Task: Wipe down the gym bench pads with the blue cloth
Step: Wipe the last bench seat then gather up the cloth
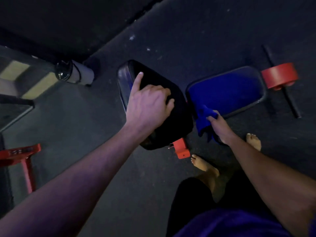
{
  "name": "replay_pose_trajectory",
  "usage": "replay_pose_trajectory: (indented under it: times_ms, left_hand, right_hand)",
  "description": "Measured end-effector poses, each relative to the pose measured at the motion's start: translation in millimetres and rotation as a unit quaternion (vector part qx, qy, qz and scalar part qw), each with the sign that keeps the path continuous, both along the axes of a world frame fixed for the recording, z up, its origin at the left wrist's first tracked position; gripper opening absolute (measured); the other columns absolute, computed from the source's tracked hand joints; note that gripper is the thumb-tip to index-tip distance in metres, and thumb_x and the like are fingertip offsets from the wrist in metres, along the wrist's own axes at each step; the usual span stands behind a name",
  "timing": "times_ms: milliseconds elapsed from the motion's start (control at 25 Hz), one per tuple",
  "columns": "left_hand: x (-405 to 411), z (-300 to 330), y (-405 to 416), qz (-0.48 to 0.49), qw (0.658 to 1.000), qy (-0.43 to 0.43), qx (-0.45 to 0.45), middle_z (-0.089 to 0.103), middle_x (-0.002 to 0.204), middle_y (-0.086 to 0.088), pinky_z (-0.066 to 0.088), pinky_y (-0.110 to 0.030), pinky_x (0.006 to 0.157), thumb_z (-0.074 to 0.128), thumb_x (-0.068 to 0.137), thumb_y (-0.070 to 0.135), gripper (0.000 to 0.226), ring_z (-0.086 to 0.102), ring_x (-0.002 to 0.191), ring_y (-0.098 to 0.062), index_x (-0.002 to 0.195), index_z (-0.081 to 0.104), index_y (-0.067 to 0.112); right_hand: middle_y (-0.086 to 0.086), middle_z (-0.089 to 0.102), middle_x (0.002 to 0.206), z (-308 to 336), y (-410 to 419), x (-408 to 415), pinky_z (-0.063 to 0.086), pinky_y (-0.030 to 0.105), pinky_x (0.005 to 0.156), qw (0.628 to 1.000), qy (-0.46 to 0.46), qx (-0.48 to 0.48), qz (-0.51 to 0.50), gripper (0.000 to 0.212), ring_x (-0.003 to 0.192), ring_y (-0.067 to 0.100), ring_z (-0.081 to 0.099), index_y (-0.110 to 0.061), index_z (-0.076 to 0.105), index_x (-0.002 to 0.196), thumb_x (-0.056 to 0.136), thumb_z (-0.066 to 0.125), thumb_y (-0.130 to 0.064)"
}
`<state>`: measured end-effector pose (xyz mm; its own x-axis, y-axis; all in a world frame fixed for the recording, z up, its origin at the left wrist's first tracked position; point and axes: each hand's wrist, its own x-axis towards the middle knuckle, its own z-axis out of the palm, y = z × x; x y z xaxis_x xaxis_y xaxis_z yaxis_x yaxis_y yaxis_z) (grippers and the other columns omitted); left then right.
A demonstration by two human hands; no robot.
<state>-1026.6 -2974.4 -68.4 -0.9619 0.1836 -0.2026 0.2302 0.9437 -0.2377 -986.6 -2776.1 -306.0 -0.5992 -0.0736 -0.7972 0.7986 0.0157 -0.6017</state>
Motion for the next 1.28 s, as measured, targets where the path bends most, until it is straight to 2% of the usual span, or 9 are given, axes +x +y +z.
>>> replay_pose_trajectory:
  times_ms: [240, 440, 640, 760, 880, 1040, 1120, 1200, 1280]
  left_hand:
    - [8.0, 8.1, -2.8, -0.028, 0.993, 0.019, 0.112, 0.076, 0.097, 0.008, 0.029, -0.043, 0.119, 0.046, 0.097, 0.047, 0.034, 0.07, 0.093, -0.017, 0.102, 0.074, 0.028]
    - [19.3, 13.9, -28.1, -0.204, 0.955, -0.044, 0.209, 0.076, 0.107, 0.013, 0.044, -0.035, 0.106, 0.05, 0.097, 0.046, 0.033, 0.07, 0.102, -0.01, 0.106, 0.076, 0.027]
    - [17.9, 12.7, -34.1, -0.237, 0.944, -0.045, 0.223, 0.075, 0.093, 0.01, 0.051, -0.036, 0.08, 0.052, 0.1, 0.034, 0.027, 0.07, 0.084, -0.016, 0.097, 0.076, 0.023]
    - [18.5, 9.6, -37.4, -0.252, 0.939, -0.028, 0.233, 0.074, 0.09, 0.01, 0.051, -0.035, 0.073, 0.05, 0.1, 0.034, 0.028, 0.069, 0.081, -0.014, 0.095, 0.075, 0.023]
    - [20.3, 12.2, -37.3, -0.272, 0.938, -0.038, 0.209, 0.073, 0.088, 0.01, 0.045, -0.032, 0.066, 0.046, 0.099, 0.04, 0.031, 0.067, 0.081, -0.014, 0.095, 0.073, 0.026]
    - [22.9, 14.6, -32.5, -0.29, 0.943, -0.066, 0.148, 0.071, 0.088, 0.008, 0.043, -0.033, 0.057, 0.036, 0.099, 0.049, 0.042, 0.067, 0.079, -0.018, 0.095, 0.071, 0.026]
    - [24.2, 16.9, -33.1, -0.308, 0.936, -0.075, 0.153, 0.074, 0.092, 0.009, 0.048, -0.034, 0.06, 0.035, 0.097, 0.051, 0.045, 0.068, 0.083, -0.016, 0.098, 0.073, 0.027]
    - [21.8, 18.3, -36.4, -0.348, 0.915, -0.096, 0.182, 0.077, 0.097, 0.012, 0.052, -0.032, 0.065, 0.038, 0.097, 0.05, 0.045, 0.071, 0.091, -0.012, 0.102, 0.077, 0.028]
    - [19.9, 18.1, -37.9, -0.401, 0.887, -0.14, 0.184, 0.077, 0.105, 0.013, 0.055, -0.031, 0.073, 0.04, 0.097, 0.048, 0.045, 0.071, 0.099, -0.008, 0.107, 0.079, 0.027]
  right_hand:
    - [0.0, 0.065, 0.094, 52.8, 3.2, 32.0, 0.048, 0.015, 0.069, 0.997, 0.031, -0.005, -0.071, 0.019, 0.088, 0.015, 0.064, -0.02, 0.055, 0.119, 0.1, 0.051, -0.018]
    - [0.003, 0.068, 0.103, 43.2, -6.9, 60.4, 0.052, 0.034, 0.091, 0.974, -0.085, -0.04, -0.205, 0.031, 0.095, 0.019, 0.065, -0.016, 0.058, 0.125, 0.096, 0.059, -0.025]
    - [0.002, 0.062, 0.09, 61.2, -42.3, 77.3, 0.049, 0.009, 0.066, 0.941, -0.1, -0.06, -0.319, 0.017, 0.073, 0.013, 0.059, -0.019, 0.053, 0.118, 0.101, 0.053, -0.019]
    - [0.011, 0.071, 0.103, 59.2, -94.4, 73.7, 0.055, 0.033, 0.081, 0.904, -0.108, -0.134, -0.392, 0.031, 0.08, 0.022, 0.067, -0.01, 0.061, 0.125, 0.097, 0.054, -0.022]
    - [0.007, 0.071, 0.089, 65.7, -160.4, 81.2, 0.058, 0.038, 0.073, 0.836, -0.086, -0.135, -0.525, 0.021, 0.077, 0.024, 0.068, -0.024, 0.067, 0.103, 0.086, 0.056, -0.026]
    - [0.002, 0.073, 0.114, 64.2, -202.9, 80.4, 0.055, 0.043, 0.093, 0.75, -0.044, -0.16, -0.64, 0.061, 0.104, 0.023, 0.069, -0.023, 0.066, 0.123, 0.069, 0.067, -0.048]
    - [0.007, 0.073, 0.113, 64.7, -199.9, 70.4, 0.056, 0.043, 0.093, 0.711, -0.04, -0.152, -0.685, 0.051, 0.103, 0.025, 0.069, -0.016, 0.066, 0.121, 0.076, 0.068, -0.041]
    - [0.013, 0.071, 0.11, 55.2, -192.7, 60.8, 0.057, 0.035, 0.084, 0.688, -0.031, -0.129, -0.714, 0.038, 0.095, 0.025, 0.068, -0.007, 0.066, 0.116, 0.084, 0.062, -0.026]
    - [0.019, 0.07, 0.113, 29.8, -187.5, 58.0, 0.058, 0.039, 0.083, 0.691, -0.05, -0.146, -0.706, 0.053, 0.096, 0.033, 0.069, -0.003, 0.066, 0.118, 0.074, 0.064, -0.033]
